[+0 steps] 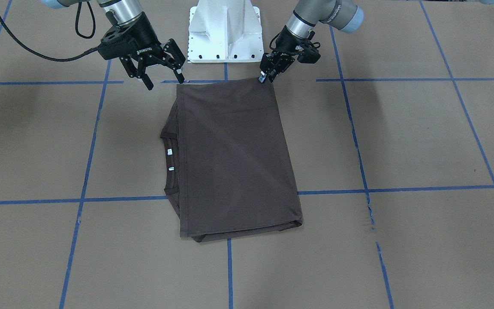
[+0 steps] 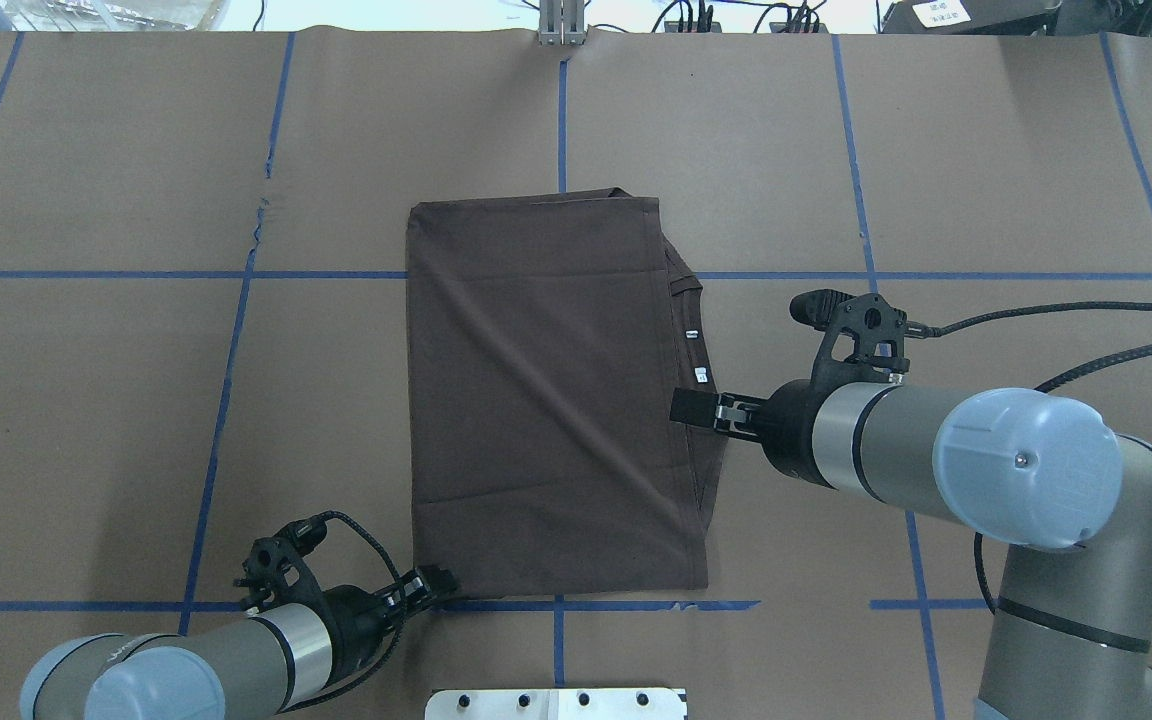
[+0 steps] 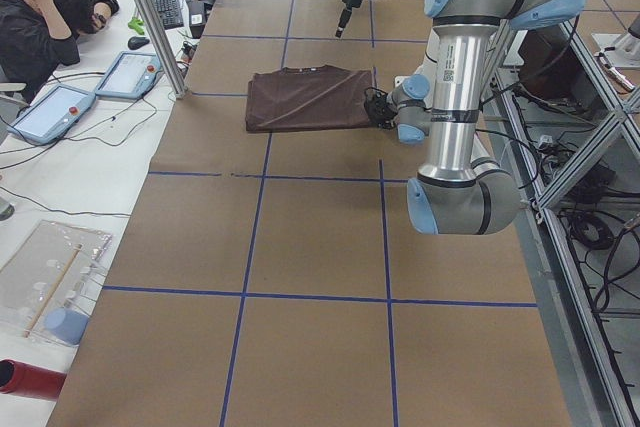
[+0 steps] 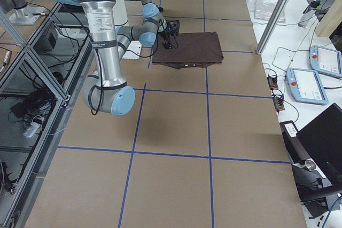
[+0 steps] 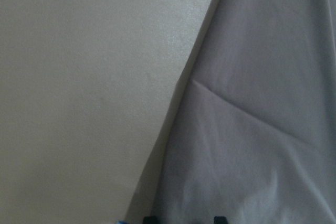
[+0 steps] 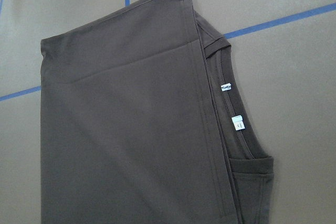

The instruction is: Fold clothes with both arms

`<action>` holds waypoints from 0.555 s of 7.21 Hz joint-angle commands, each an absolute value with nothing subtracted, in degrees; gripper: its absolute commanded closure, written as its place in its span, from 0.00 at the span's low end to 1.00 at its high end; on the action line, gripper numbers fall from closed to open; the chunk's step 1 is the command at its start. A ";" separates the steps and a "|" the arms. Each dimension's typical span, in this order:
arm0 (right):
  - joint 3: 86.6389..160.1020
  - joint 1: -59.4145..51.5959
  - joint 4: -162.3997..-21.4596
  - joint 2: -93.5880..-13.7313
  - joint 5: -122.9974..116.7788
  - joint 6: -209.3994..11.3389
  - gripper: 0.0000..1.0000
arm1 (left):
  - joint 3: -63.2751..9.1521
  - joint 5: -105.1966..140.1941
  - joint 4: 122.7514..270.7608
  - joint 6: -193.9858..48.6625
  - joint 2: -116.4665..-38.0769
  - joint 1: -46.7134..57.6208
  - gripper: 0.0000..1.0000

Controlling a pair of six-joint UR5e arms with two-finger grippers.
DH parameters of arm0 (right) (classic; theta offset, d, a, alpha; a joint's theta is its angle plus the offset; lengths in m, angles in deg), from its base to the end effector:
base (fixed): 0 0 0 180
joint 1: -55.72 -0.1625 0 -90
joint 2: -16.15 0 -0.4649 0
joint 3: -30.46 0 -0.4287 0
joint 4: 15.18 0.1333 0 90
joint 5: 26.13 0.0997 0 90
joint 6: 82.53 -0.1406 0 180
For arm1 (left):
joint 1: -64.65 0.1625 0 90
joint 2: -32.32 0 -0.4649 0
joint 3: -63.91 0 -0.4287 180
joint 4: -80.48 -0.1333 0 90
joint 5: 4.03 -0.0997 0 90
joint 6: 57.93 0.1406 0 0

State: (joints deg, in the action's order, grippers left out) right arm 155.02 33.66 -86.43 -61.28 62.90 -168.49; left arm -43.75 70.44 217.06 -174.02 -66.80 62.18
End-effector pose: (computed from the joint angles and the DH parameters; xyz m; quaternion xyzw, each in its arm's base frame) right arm -0.4698 -0.3368 0.2685 0.1297 -0.5281 0.1360 0.8281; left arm 0.6068 -0.1973 0.3716 -0.0151 0.6015 -0.2742 0.7502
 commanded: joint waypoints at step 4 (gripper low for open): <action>152.30 34.01 -86.81 -60.50 62.03 -172.67 0.04 | -43.85 70.32 217.06 -173.95 -66.91 62.19 1.00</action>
State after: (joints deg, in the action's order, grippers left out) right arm 153.99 33.84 -86.65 -61.12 62.52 -169.63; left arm -43.75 70.32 217.06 -173.98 -66.90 62.19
